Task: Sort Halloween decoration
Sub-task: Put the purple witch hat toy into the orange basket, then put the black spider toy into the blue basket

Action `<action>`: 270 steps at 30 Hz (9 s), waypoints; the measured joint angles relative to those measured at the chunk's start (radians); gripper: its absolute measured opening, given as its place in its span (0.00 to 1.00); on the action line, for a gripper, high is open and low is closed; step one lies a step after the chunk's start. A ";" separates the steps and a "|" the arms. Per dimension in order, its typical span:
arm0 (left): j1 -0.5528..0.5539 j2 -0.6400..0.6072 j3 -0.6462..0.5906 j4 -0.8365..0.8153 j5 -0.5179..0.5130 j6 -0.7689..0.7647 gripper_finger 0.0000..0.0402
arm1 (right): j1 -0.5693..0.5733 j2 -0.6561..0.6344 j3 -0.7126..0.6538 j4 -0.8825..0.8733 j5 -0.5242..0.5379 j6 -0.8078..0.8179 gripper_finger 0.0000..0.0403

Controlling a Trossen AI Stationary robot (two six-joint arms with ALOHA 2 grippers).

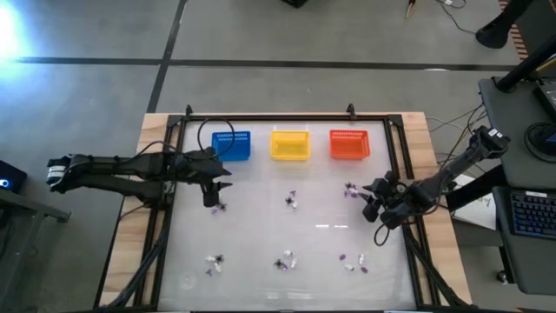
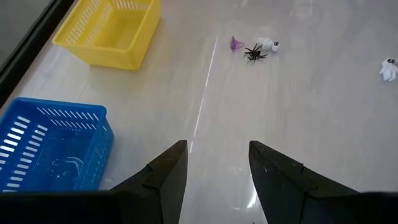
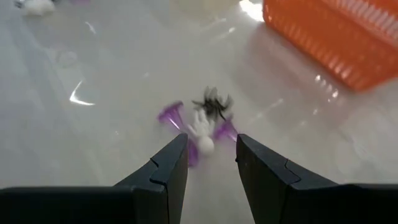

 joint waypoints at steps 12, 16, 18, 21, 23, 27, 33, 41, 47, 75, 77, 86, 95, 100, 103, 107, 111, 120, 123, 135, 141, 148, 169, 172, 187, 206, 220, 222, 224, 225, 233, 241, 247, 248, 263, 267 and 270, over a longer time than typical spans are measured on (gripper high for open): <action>0.000 0.000 0.000 0.000 0.000 -0.010 0.39 | 0.000 0.001 -0.054 0.114 -0.061 0.029 0.32; 0.000 0.000 0.000 0.000 0.000 -0.010 0.39 | -0.006 0.001 -0.054 0.131 -0.080 0.004 0.32; 0.000 0.000 0.000 0.000 0.000 -0.010 0.39 | -0.013 0.001 -0.056 0.132 -0.080 0.007 0.32; 0.000 0.000 0.000 0.000 0.000 -0.010 0.39 | -0.030 0.001 -0.063 0.150 -0.077 0.008 0.32; 0.000 0.000 0.000 0.000 0.001 -0.010 0.39 | -0.044 0.001 -0.070 0.179 -0.058 0.006 0.32; 0.000 0.000 0.000 0.000 0.001 -0.010 0.39 | -0.061 0.001 -0.078 0.212 -0.043 -0.019 0.32; 0.000 0.000 0.000 0.000 0.002 -0.010 0.39 | -0.082 0.008 -0.079 0.220 -0.041 -0.005 0.32; 0.000 0.000 0.000 0.000 0.002 -0.010 0.39 | -0.100 0.102 -0.088 0.335 -0.028 -0.042 0.32; 0.000 -0.001 0.000 0.000 0.001 -0.010 0.39 | -0.100 0.188 -0.090 0.340 -0.029 -0.014 0.32; 0.000 -0.001 0.000 0.000 0.001 -0.010 0.39 | -0.111 0.274 -0.083 0.399 -0.023 -0.010 0.03; 0.000 -0.001 0.000 0.000 0.001 -0.010 0.39 | -0.111 0.274 -0.077 0.399 -0.031 -0.014 0.03; 0.000 -0.001 0.000 0.000 0.001 -0.011 0.39 | -0.111 0.268 -0.029 0.393 -0.043 -0.038 0.02; 0.000 -0.001 0.000 0.000 0.000 -0.011 0.39 | -0.193 0.267 0.074 0.331 0.004 -0.048 0.02; 0.000 -0.001 0.000 -0.001 0.001 -0.018 0.39 | -0.299 0.267 0.105 0.325 0.018 -0.093 0.02; 0.000 -0.001 0.000 -0.001 0.001 -0.018 0.39 | -0.373 0.267 0.115 0.324 0.018 -0.134 0.02; 0.000 -0.001 0.000 -0.001 0.001 -0.018 0.39 | -0.470 0.266 0.137 0.324 -0.004 -0.193 0.02; 0.000 -0.001 0.000 -0.001 0.001 -0.018 0.39 | -0.557 0.266 0.171 0.327 -0.031 -0.281 0.02; 0.000 -0.001 0.000 -0.002 0.001 -0.018 0.39 | -0.755 0.267 0.272 0.327 -0.089 -0.525 0.02; 0.000 -0.001 0.000 -0.002 0.001 -0.018 0.39 | -0.821 0.267 0.290 0.327 -0.091 -0.588 0.02; 0.000 -0.001 0.000 -0.002 0.001 -0.018 0.39 | -1.114 0.267 0.303 0.337 -0.307 -0.665 0.02; 0.000 -0.001 0.000 -0.002 0.001 -0.018 0.39 | -1.179 0.268 0.303 0.343 -0.343 -0.694 0.02; 0.000 -0.001 0.000 -0.002 0.001 -0.018 0.39 | -1.189 0.341 0.301 0.393 -0.427 -0.711 0.02; 0.000 -0.001 0.000 -0.002 0.001 -0.018 0.39 | -1.186 0.511 0.363 0.460 -0.448 -0.816 0.11; 0.000 -0.001 0.000 -0.002 0.001 -0.018 0.39 | -1.186 0.511 0.363 0.465 -0.447 -0.817 0.18; 0.000 -0.001 0.000 0.028 0.001 -0.026 0.39 | -1.186 0.487 0.395 0.469 -0.454 -0.830 0.33; -0.028 0.082 -0.175 0.030 0.176 -0.228 0.39 | -1.179 0.476 0.461 0.379 -0.559 -0.830 0.33; -0.074 0.250 -0.185 0.041 0.217 -0.265 0.39 | -1.179 0.476 0.463 0.378 -0.559 -0.830 0.34; -0.074 0.275 -0.185 0.042 0.217 -0.265 0.39 | -1.179 0.476 0.463 0.378 -0.559 -0.830 0.34; -0.074 0.299 -0.185 0.058 0.217 -0.265 0.39 | -1.179 0.476 0.463 0.378 -0.559 -0.830 0.34; -0.074 0.309 -0.185 0.071 0.217 -0.264 0.39 | -1.179 0.476 0.463 0.378 -0.559 -0.830 0.34; -0.075 0.381 -0.174 0.098 0.192 -0.265 0.38 | -1.179 0.476 0.463 0.378 -0.559 -0.830 0.35; -0.075 0.396 -0.175 0.102 0.181 -0.273 0.28 | -1.179 0.476 0.463 0.378 -0.559 -0.831 0.35; -0.079 0.396 -0.177 0.101 0.181 -0.280 0.14 | -1.179 0.476 0.463 0.378 -0.559 -0.832 0.35; -0.079 0.396 -0.177 0.100 0.184 -0.280 0.12 | -1.179 0.476 0.463 0.378 -0.559 -0.832 0.35; -0.080 0.390 -0.165 0.083 0.259 -0.276 0.00 | -1.179 0.476 0.463 0.378 -0.559 -0.834 0.35; -0.082 0.379 -0.138 0.054 0.294 -0.263 0.00 | -1.179 0.476 0.463 0.378 -0.559 -0.842 0.35; -0.083 0.361 -0.118 0.047 0.292 -0.258 0.00 | -1.179 0.476 0.463 0.378 -0.559 -0.842 0.35</action>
